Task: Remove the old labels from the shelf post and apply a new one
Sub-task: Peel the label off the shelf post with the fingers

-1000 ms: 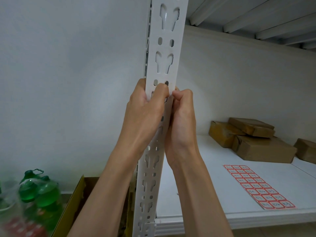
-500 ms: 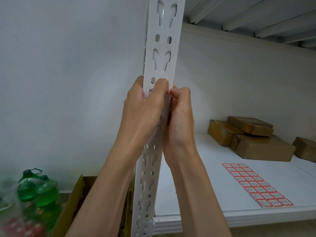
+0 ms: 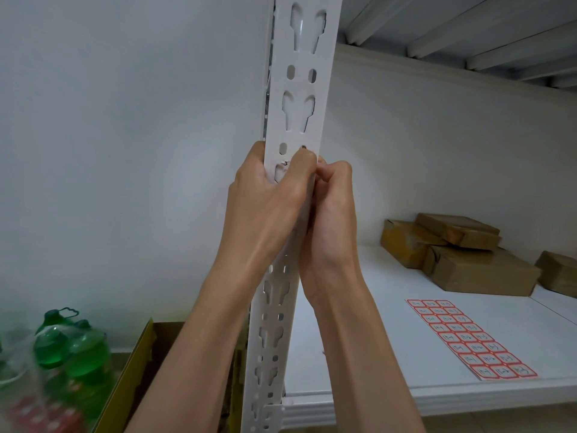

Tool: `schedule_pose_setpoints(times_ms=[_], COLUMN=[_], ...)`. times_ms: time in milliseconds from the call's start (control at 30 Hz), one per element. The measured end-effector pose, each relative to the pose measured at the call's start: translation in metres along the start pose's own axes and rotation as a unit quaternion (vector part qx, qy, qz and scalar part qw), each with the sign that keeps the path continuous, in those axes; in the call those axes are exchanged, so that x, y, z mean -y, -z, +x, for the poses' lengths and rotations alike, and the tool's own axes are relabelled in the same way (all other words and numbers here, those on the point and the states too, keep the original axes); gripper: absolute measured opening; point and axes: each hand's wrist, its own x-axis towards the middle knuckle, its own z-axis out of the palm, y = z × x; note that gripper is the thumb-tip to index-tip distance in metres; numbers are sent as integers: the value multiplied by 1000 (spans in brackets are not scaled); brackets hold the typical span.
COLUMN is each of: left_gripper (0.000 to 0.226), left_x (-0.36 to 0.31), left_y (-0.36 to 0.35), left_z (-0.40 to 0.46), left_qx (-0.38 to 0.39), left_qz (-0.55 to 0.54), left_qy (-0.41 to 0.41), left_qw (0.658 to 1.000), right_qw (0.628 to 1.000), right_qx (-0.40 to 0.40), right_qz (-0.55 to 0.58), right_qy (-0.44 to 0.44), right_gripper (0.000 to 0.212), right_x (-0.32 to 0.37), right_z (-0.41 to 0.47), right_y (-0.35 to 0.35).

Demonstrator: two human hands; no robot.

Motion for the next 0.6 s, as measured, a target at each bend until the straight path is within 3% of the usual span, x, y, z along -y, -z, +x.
schedule_pose_setpoints(times_ms=[333,600], left_gripper=[17,10], left_x=[-2,2], left_y=[-1,7], left_z=[1,3], left_qx=[-1,41], left_qz=[3,16], left_qy=[-8,-18], left_qw=[1000,999], right_qw=[1000,1000], right_qx=[-1,-10], right_qz=[-18,-18], right_qy=[8,8], right_gripper=[32,28], right_x=[1,1], right_z=[0,0], right_y=[-1,-3])
